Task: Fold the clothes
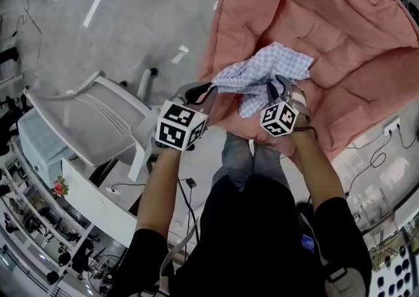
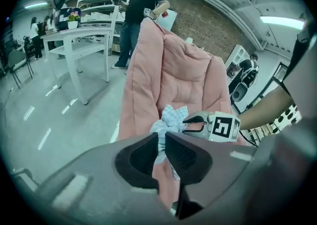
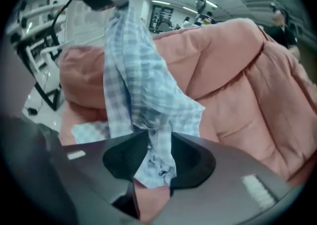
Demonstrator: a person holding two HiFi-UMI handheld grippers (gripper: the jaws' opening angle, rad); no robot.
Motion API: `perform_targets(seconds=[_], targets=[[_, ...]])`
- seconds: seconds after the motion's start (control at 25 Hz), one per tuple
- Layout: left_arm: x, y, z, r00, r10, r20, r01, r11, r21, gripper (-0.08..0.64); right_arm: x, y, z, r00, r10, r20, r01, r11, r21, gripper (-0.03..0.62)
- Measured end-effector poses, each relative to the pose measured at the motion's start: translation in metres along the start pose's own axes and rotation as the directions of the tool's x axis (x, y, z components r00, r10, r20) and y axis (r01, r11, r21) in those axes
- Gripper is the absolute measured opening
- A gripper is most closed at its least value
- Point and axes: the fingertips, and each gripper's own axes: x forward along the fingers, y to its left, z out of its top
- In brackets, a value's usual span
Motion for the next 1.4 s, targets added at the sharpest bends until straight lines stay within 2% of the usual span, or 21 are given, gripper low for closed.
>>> perform_targets(seconds=[0.12, 0.24, 0.6, 0.68, 0.76, 0.84, 0.92, 1.04, 1.16, 1.28, 1.4], targets=[[0.001, 0.004, -0.004, 1.000, -0.012, 0.012, 0.012, 1.000, -0.013, 0.054, 0.013, 0.012, -0.001, 0.999, -0.022, 0.027, 0.026, 0.982, -0.186, 0.176], [0.005, 0.012, -0.005, 1.000, -0.015, 0.020, 0.015, 1.000, -0.021, 0.054, 0.021, 0.019, 0.003, 0.999, -0.016, 0.050, 0.029, 0.963, -0.269, 0.212], [0.009, 0.035, -0.025, 1.000, 0.004, 0.008, -0.003, 0.998, -0.065, 0.054, 0.017, 0.014, 0.043, 0.991, -0.021, 0.135, 0.056, 0.963, -0.264, 0.216], [0.011, 0.039, -0.030, 1.000, 0.010, -0.003, -0.010, 0.998, -0.064, 0.054, 0.014, 0.011, 0.054, 0.987, -0.018, 0.158, 0.058, 0.967, -0.249, 0.192], [0.013, 0.041, -0.034, 1.000, 0.013, -0.007, -0.014, 0.997, -0.071, 0.054, 0.013, 0.005, 0.059, 0.987, -0.015, 0.162, 0.054, 0.970, -0.238, 0.117], [0.014, 0.043, -0.036, 1.000, 0.018, -0.009, -0.019, 0.997, -0.078, 0.054, 0.015, -0.002, 0.058, 0.989, -0.010, 0.145, 0.035, 0.985, -0.171, 0.049], [0.015, 0.046, -0.038, 1.000, 0.027, -0.012, -0.028, 0.997, -0.073, 0.054, 0.017, -0.010, 0.053, 0.993, 0.004, 0.120, -0.001, 1.000, -0.026, 0.051], [0.018, 0.047, -0.041, 0.998, 0.050, -0.033, -0.051, 0.998, -0.024, 0.054, 0.012, -0.015, 0.044, 0.994, 0.051, 0.101, -0.069, 0.981, 0.183, 0.067], [0.024, 0.047, -0.044, 0.997, 0.062, -0.049, -0.062, 0.998, 0.007, 0.054, 0.006, -0.008, 0.038, 0.981, 0.135, 0.137, -0.174, 0.927, 0.333, 0.105], [0.027, 0.049, -0.050, 0.996, 0.069, -0.059, -0.068, 0.998, 0.009, 0.054, 0.006, 0.005, 0.031, 0.962, 0.216, 0.166, -0.269, 0.852, 0.449, 0.157], [0.030, 0.051, -0.053, 0.994, 0.091, -0.061, -0.089, 0.995, 0.039, 0.054, 0.014, 0.016, 0.025, 0.943, 0.288, 0.166, -0.332, 0.775, 0.538, 0.158]])
